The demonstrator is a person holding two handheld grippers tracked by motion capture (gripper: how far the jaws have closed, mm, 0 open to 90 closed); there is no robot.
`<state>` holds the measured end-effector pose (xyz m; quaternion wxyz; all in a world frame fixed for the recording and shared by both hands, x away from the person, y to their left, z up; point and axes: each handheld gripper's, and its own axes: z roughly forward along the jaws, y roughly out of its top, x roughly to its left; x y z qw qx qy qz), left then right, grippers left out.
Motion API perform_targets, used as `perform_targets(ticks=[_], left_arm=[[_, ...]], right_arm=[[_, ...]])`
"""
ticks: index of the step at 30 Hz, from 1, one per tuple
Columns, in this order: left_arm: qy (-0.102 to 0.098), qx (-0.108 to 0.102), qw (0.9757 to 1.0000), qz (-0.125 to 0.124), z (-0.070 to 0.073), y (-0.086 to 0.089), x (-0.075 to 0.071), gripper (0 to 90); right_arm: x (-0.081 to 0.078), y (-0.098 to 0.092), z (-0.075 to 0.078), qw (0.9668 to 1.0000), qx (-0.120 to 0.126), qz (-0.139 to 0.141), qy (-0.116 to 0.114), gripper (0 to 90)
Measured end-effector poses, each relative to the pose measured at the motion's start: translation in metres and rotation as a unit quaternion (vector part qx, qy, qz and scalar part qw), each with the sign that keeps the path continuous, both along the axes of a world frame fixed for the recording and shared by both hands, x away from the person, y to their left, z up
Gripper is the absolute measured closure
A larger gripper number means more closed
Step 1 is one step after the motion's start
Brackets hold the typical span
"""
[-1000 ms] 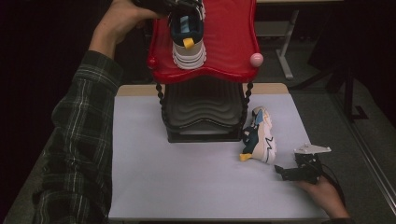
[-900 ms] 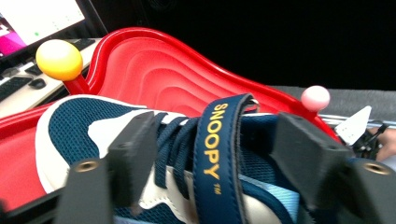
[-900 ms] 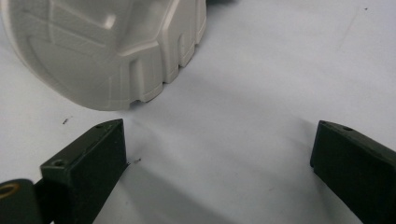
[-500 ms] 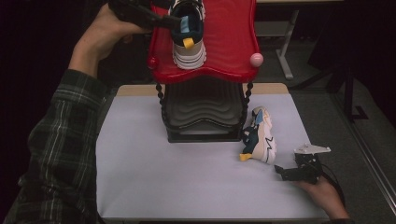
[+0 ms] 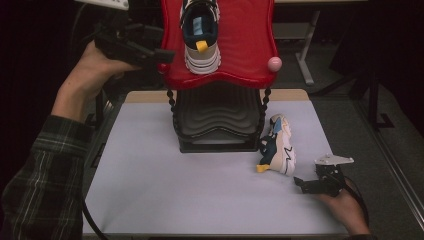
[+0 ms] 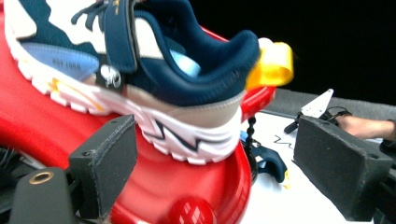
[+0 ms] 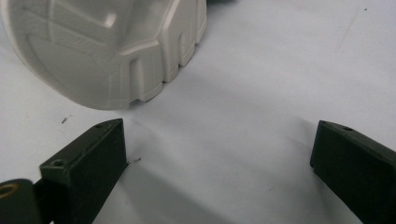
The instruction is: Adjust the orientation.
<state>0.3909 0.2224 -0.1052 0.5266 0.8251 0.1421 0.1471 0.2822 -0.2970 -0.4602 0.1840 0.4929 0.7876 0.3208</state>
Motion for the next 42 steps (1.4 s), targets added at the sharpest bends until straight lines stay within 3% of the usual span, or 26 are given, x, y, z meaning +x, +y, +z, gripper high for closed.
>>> perform_targets(ticks=[9, 11, 13, 16, 23, 28, 33, 37, 40, 42], left_arm=[[0.004, -0.009, 0.9997, 0.021, -0.03, 0.024, -0.031, 13.2], [0.01, 0.0, 0.9995, 0.028, -0.042, 0.027, -0.038, 13.2], [0.015, 0.006, 0.9993, 0.032, -0.053, 0.031, -0.043, 13.2], [0.024, 0.001, 0.999, 0.036, -0.071, 0.036, -0.051, 13.2], [0.032, 0.011, 0.9984, 0.046, -0.116, 0.039, -0.069, 13.5], [0.044, 0.019, 0.9969, 0.063, -0.155, 0.038, -0.078, 13.5], [0.059, 0.035, 0.9949, 0.073, -0.192, 0.035, -0.086, 13.5], [0.076, 0.033, 0.9938, 0.074, -0.219, 0.033, -0.092, 13.5], [0.083, 0.051, 0.9919, 0.081, -0.24, 0.03, -0.096, 13.5], [0.091, 0.058, 0.9906, 0.085, -0.254, 0.03, -0.099, 13.5]], right_arm=[[0.0, 0.0, 0.0, 1.0, -0.002, -0.001, 0.0, 3.1], [0.0, 0.001, 0.001, 1.0, -0.003, -0.004, 0.004, 3.2], [0.0, 0.002, 0.004, 0.9998, -0.01, 0.012, 0.016, 3.2], [-0.001, 0.003, 0.007, 0.9992, -0.004, 0.031, 0.026, 6.8], [-0.005, 0.002, 0.019, 0.9991, 0.007, 0.035, 0.025, 16.8], [-0.011, -0.006, 0.03, 0.9989, 0.027, 0.037, 0.008, 32.8], [-0.013, -0.015, 0.045, 0.9976, 0.056, 0.039, -0.013, 55.6], [-0.01, -0.02, 0.054, 0.9956, 0.078, 0.048, -0.02, 73.8], [-0.006, -0.019, 0.06, 0.9944, 0.085, 0.059, -0.023, 85.9], [-0.003, -0.017, 0.064, 0.9932, 0.093, 0.066, -0.026, 89.5]])
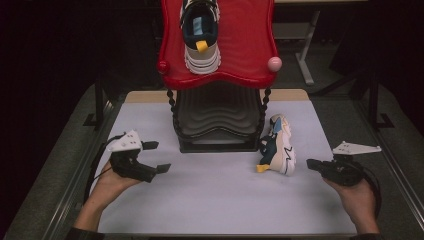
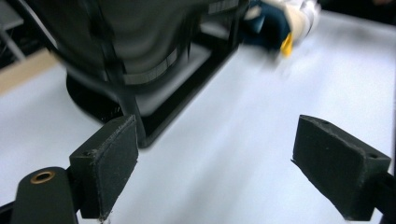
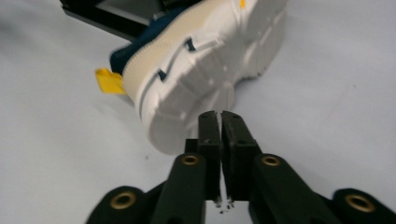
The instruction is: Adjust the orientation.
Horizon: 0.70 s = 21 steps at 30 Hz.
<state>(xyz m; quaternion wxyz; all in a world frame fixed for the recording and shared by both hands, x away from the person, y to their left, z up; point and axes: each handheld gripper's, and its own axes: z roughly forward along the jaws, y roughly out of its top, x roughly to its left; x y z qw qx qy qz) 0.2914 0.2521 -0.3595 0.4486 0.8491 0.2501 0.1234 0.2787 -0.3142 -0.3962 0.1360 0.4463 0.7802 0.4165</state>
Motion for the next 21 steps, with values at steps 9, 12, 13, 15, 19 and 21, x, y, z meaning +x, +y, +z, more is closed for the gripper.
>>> perform_targets(ticks=[9, 12, 13, 15, 19, 21], left_arm=[[0.042, 0.03, 0.9982, 0.029, -0.057, 0.007, -0.005, 13.4], [0.048, 0.041, 0.9975, 0.033, -0.068, 0.007, -0.007, 13.4], [0.052, 0.044, 0.9971, 0.034, -0.072, 0.007, -0.007, 13.4], [0.057, 0.056, 0.9962, 0.035, -0.077, 0.008, -0.007, 13.4], [0.048, 0.078, 0.9949, 0.042, -0.085, 0.008, -0.004, 13.4], [0.051, 0.087, 0.9939, 0.046, -0.09, 0.008, -0.003, 13.4]], right_arm=[[0.02, 0.014, 0.021, 0.9993, 0.027, 0.016, -0.021, 89.7], [0.027, 0.02, 0.024, 0.9991, 0.028, 0.022, -0.024, 89.7], [0.03, 0.022, 0.024, 0.999, 0.028, 0.025, -0.025, 89.7], [0.034, 0.027, 0.023, 0.9989, 0.028, 0.028, -0.025, 89.7], [0.044, 0.037, 0.019, 0.9989, 0.026, 0.036, -0.017, 89.7], [0.049, 0.042, 0.017, 0.9988, 0.024, 0.039, -0.013, 89.7]])
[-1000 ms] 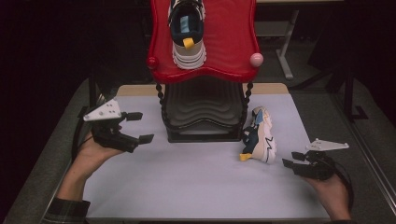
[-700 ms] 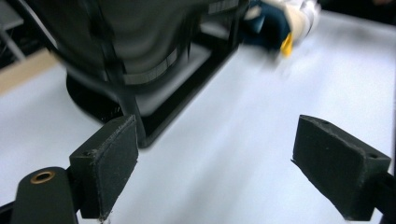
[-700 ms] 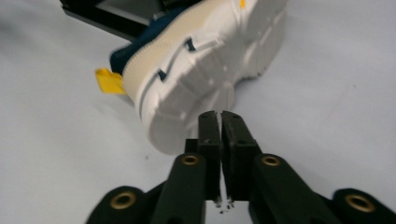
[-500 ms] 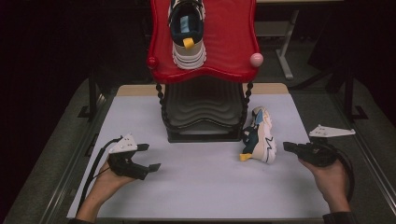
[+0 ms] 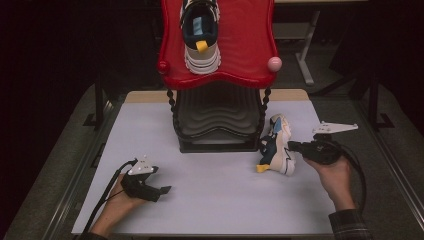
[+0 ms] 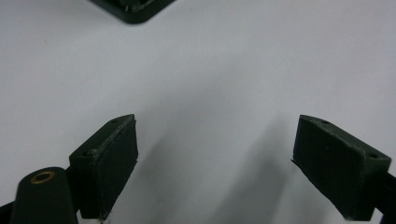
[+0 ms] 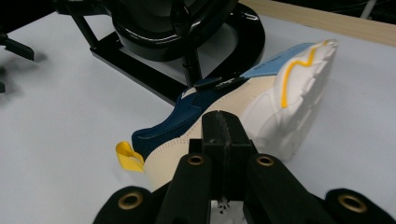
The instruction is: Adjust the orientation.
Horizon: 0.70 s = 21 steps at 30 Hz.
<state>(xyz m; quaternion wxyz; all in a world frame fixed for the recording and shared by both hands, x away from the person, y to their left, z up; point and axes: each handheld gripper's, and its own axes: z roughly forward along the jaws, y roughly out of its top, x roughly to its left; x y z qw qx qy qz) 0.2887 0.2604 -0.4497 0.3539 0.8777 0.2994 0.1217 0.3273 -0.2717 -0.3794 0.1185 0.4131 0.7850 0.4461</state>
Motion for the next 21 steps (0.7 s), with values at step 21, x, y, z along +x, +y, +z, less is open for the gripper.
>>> perform_targets(ticks=[21], left_arm=[[-0.01, -0.008, 0.9999, -0.003, -0.0039, 0.002, -0.0009, 13.1]], right_arm=[[0.0035, 0.002, -0.0067, 0.9996, -0.026, -0.007, 0.008, 90.0]])
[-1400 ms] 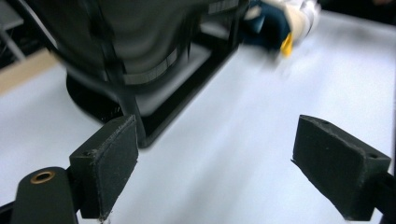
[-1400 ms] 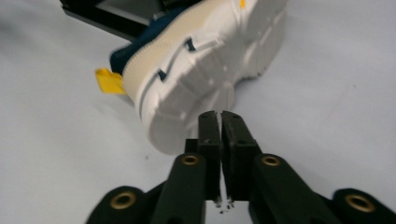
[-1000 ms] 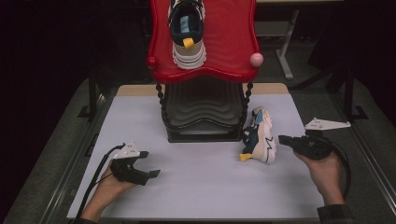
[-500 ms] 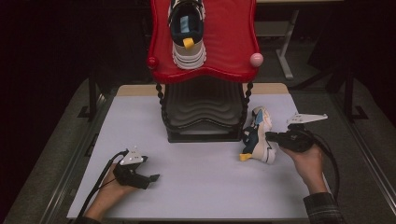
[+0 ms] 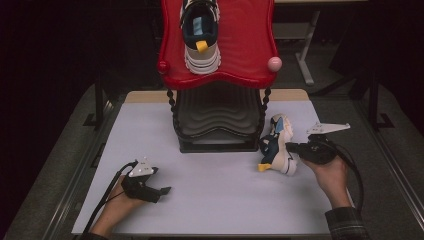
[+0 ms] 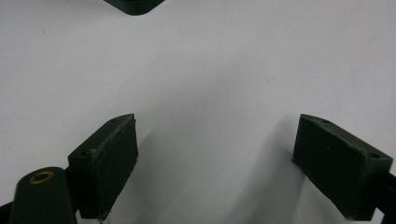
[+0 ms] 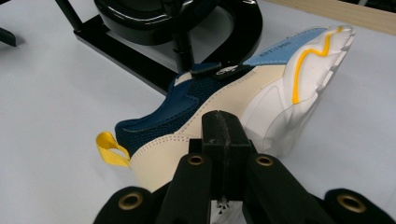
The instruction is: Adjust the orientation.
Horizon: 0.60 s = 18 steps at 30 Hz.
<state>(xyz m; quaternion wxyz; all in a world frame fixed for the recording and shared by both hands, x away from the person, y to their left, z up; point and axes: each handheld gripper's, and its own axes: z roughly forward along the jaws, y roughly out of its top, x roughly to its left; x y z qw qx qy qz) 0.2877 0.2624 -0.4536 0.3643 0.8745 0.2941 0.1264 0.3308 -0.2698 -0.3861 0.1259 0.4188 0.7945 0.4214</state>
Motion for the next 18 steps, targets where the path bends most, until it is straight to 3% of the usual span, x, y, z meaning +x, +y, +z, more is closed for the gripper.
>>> perform_targets(ticks=[11, 18], left_arm=[[0.0, -0.002, 1.0, 0.0, 0.0, 0.0, 0.0, 13.1], [0.0, -0.001, 1.0, 0.0, 0.0, 0.0, 0.0, 13.1]], right_arm=[[-0.006, -0.024, 0.0, 0.9994, 0.002, -0.033, -0.006, 89.9], [-0.01, -0.044, -0.004, 0.9978, -0.013, -0.065, -0.002, 89.9]])
